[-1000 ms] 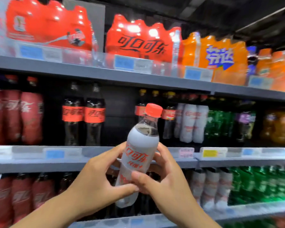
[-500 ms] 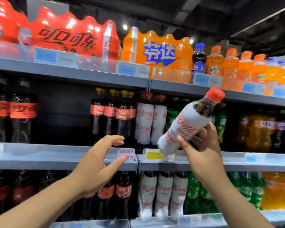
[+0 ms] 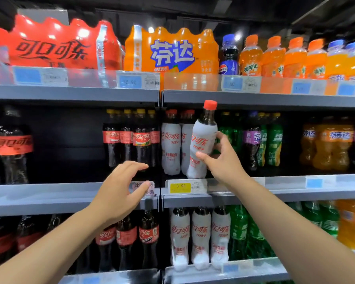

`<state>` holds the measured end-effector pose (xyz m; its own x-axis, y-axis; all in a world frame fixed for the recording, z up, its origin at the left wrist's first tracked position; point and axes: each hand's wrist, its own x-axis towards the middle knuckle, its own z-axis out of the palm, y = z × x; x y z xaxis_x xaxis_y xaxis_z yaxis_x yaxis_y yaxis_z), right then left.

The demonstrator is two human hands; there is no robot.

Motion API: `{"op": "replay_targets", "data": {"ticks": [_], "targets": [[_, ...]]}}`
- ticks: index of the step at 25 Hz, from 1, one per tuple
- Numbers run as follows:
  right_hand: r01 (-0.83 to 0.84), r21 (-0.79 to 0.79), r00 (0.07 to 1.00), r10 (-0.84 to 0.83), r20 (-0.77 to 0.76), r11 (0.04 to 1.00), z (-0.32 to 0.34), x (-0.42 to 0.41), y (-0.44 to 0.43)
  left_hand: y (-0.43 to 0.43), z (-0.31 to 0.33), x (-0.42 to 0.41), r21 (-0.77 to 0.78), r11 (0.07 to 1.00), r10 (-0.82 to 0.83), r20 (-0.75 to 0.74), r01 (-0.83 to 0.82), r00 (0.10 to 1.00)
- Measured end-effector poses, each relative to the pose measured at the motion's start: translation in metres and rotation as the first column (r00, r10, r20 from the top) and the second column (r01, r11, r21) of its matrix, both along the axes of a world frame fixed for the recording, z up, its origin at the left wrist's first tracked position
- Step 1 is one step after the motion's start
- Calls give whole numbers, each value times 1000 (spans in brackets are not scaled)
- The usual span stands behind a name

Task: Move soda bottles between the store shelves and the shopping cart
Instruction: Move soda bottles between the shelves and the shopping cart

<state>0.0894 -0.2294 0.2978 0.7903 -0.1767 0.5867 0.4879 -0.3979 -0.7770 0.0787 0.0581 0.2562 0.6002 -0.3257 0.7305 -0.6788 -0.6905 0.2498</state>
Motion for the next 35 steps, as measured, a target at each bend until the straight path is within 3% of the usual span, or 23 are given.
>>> {"op": "replay_targets", "data": {"ticks": [2, 8, 14, 21, 31, 33, 35], "targets": [[39, -57, 998, -42, -46, 998, -2, 10, -3, 1, 0, 2, -6, 1000, 14, -9, -14, 1000], [-11, 2, 976, 11, -216, 1000, 10, 33, -14, 2, -8, 6, -25, 999, 37, -32, -38, 999], [27, -176, 970, -68, -232, 984, 11, 46, -8, -2, -14, 10, -28, 997, 66, -61, -67, 996], [-29, -184, 962, -22, -273, 983, 10, 60, 15, -5, -18, 10, -41, 996, 77, -73, -80, 994], [52, -421, 966, -153, -209, 906, 7, 69, 43, -6, -14, 10, -76, 995, 53, -84, -60, 995], [61, -412, 966, -157, -205, 909, 3, 53, 38, -5, -13, 10, -78, 995, 48, -82, -54, 995], [94, -354, 984, -140, -107, 931, -4, 28, 29, -4, -13, 10, -84, 996, 30, -84, -37, 996]]}}
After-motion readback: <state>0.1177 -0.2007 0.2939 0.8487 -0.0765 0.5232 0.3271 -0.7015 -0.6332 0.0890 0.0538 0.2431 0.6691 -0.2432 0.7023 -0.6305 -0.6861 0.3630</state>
